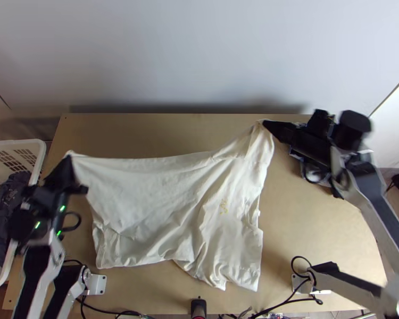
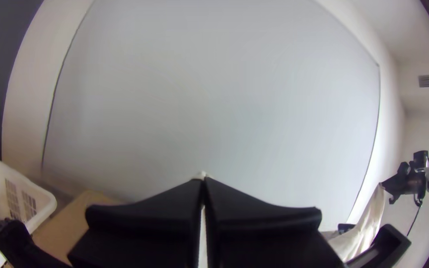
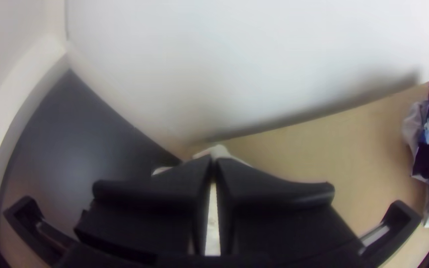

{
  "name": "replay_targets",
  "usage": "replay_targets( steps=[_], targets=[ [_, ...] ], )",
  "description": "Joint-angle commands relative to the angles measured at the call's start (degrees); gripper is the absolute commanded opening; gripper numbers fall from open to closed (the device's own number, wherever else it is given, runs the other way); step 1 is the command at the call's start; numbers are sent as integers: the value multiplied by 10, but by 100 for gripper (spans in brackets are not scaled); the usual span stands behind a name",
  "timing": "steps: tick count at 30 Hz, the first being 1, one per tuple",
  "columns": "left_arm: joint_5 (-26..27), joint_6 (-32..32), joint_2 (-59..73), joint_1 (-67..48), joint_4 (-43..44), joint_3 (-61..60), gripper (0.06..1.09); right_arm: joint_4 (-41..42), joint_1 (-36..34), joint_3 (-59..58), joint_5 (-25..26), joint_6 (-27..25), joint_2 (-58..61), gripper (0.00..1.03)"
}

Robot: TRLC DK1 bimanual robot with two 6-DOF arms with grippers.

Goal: Fold the t-shirt

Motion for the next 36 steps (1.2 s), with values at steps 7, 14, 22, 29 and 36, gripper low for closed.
replay_targets(
  steps=[7, 14, 22, 29, 36],
  targets=[
    [-54, 15, 526, -27, 204, 159, 9, 158, -38, 94, 55, -15, 345, 3],
    [-65, 17, 669, -16, 226, 281, 9, 148, -50, 255, 90, -12, 476, 3],
    [-98, 28, 756, -14, 226, 378, 9, 103, -53, 399, 116, -27, 561, 3],
    [-108, 53, 800, -15, 224, 417, 9, 50, -49, 416, 125, -59, 571, 3],
    [-104, 106, 773, -18, 221, 355, 9, 33, -32, 282, 122, -94, 491, 3]
  ],
)
